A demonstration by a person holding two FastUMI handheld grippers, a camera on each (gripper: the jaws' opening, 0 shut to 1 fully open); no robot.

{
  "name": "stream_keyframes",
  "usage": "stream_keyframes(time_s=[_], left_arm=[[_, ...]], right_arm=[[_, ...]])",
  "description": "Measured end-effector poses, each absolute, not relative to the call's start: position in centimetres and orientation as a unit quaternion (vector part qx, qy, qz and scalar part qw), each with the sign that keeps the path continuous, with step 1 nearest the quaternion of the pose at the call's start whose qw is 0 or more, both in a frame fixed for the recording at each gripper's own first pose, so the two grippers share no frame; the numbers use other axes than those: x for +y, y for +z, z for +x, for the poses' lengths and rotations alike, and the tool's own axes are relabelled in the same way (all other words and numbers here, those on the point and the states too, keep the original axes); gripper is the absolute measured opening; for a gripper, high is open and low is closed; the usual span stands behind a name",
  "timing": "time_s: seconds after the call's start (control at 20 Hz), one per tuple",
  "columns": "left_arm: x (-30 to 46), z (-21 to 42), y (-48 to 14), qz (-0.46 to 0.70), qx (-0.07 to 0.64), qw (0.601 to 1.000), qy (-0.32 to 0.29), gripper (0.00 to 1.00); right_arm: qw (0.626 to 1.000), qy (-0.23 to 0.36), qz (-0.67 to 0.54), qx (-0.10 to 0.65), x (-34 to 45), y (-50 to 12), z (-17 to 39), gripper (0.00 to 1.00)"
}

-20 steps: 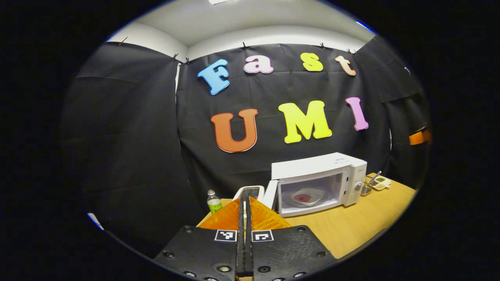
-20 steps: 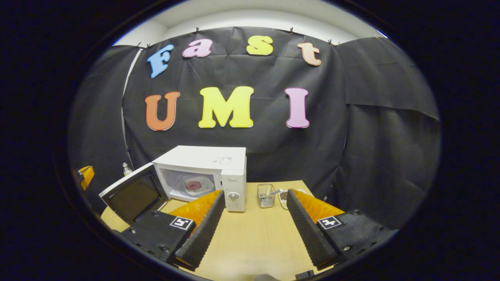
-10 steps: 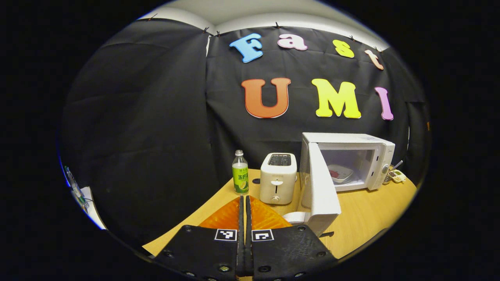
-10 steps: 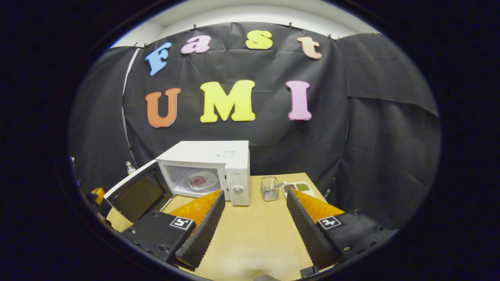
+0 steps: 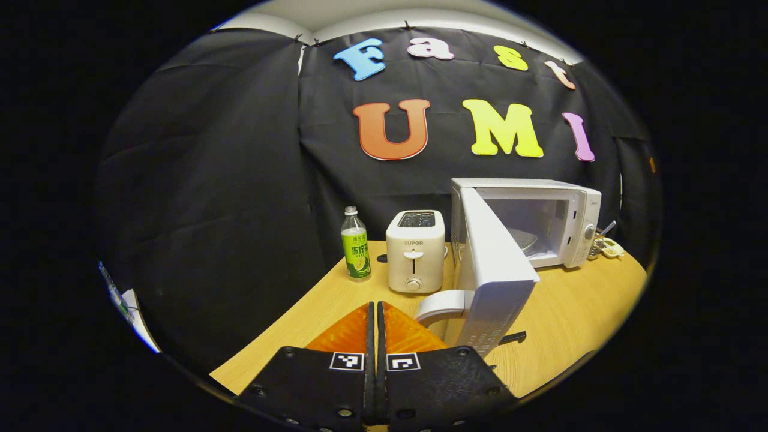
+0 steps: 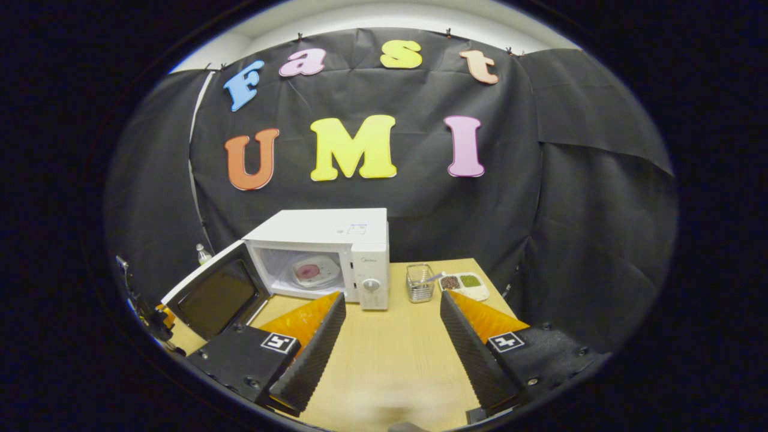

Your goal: Open the microwave oven with the left hand, put the food in, and close the microwave oven.

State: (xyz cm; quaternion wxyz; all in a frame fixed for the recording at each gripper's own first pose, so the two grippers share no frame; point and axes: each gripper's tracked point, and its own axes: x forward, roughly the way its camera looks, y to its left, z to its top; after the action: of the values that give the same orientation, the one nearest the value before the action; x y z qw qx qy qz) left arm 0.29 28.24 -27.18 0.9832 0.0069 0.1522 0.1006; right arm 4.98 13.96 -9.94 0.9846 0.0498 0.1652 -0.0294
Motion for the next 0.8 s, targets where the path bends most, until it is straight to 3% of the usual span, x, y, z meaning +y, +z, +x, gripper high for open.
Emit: stream_keyframes(time_s=[0.05, 0.2, 0.25, 0.3, 0.35, 0.55, 0.6, 0.65, 0.7, 0.8], left_arm=[[27.7, 0.2, -26.7, 0.006, 0.147, 0.985, 0.092, 0.0], [25.4, 0.5, -26.1, 0.014, 0.139, 0.988, 0.063, 0.0], [24.4, 0.6, -26.1, 0.017, 0.137, 0.989, 0.05, 0.0], [23.3, 0.7, -26.0, 0.021, 0.134, 0.99, 0.038, 0.0], [22.3, 0.7, -26.0, 0.025, 0.134, 0.99, 0.027, 0.0], [18.1, 1.0, -26.4, 0.024, 0.135, 0.99, -0.017, 0.0], [17.1, 1.3, -26.3, 0.024, 0.134, 0.99, -0.026, 0.0], [15.9, 1.5, -26.2, 0.023, 0.132, 0.99, -0.036, 0.0], [14.9, 1.7, -26.2, 0.024, 0.132, 0.99, -0.046, 0.0], [12.8, 2.3, -25.9, 0.022, 0.127, 0.989, -0.067, 0.0]], right_arm=[[0.984, -0.028, 0.053, 0.166, 14.2, -9.9, 4.9, 0.92], [0.984, -0.023, 0.056, 0.165, 14.6, -9.5, 5.0, 0.92], [0.985, -0.024, 0.054, 0.164, 14.4, -9.4, 5.0, 1.0], [0.985, -0.023, 0.057, 0.163, 14.6, -9.2, 5.0, 1.0], [0.985, -0.022, 0.06, 0.163, 14.7, -9.1, 4.9, 0.92], [0.984, -0.027, 0.059, 0.165, 14.4, -9.1, 4.5, 0.92], [0.984, -0.03, 0.058, 0.167, 14.2, -9.2, 4.4, 1.0], [0.984, -0.033, 0.059, 0.168, 13.9, -9.2, 4.3, 1.0], [0.983, -0.037, 0.061, 0.169, 13.7, -9.3, 4.1, 0.92], [0.983, -0.042, 0.061, 0.17, 13.3, -9.2, 3.8, 0.92]])
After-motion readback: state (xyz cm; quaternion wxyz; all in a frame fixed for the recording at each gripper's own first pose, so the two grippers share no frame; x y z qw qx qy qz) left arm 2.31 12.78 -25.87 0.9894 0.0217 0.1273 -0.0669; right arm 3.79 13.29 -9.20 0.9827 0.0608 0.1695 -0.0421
